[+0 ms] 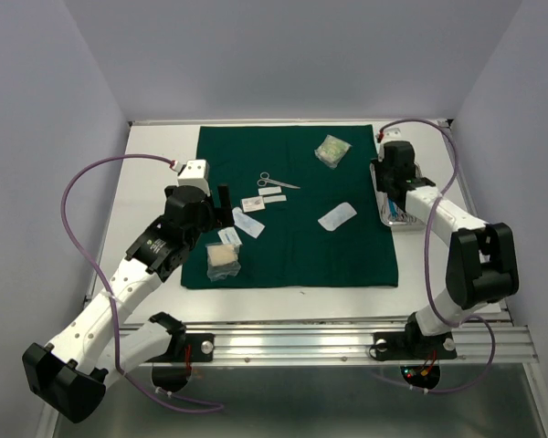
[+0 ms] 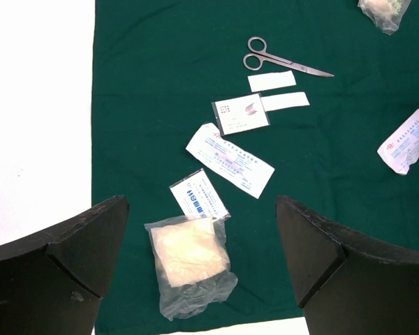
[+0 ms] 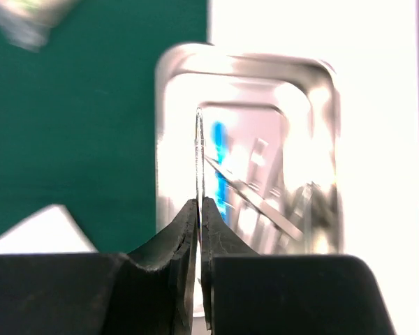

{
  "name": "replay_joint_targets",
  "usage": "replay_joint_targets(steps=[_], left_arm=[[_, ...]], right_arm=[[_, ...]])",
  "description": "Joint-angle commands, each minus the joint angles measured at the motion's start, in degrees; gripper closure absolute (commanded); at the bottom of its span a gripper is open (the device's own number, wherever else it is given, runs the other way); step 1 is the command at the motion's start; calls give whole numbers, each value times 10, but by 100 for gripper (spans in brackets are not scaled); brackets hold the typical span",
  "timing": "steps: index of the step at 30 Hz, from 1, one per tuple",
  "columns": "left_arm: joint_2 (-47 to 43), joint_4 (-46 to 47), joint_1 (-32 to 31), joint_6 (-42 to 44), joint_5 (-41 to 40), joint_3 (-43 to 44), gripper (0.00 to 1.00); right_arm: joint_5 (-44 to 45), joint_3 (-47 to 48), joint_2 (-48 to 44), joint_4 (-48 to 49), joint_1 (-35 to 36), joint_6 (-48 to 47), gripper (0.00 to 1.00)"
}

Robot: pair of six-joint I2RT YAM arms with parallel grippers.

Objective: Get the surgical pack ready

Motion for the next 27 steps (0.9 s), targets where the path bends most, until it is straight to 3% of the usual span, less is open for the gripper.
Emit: replay_joint_targets(steps=[1,9,14,23,27], left_arm=[[-11,15,3,5,-3,0,1],[-7,12,3,5,-4,3,1],[-15,10,3,4,-6,1,1],[-7,11,3,3,-9,3,1],[-5,11,3,3,-12,5,1]], right_arm=[[12,-46,-36,53,-40,-14,99],[23,-73,-14,83,-59,-19,97],[5,-67,-13,80,-59,-9,67],[-75,-15,-55,45,-53,16,63],[-83,14,-47,30,-1,17,63]])
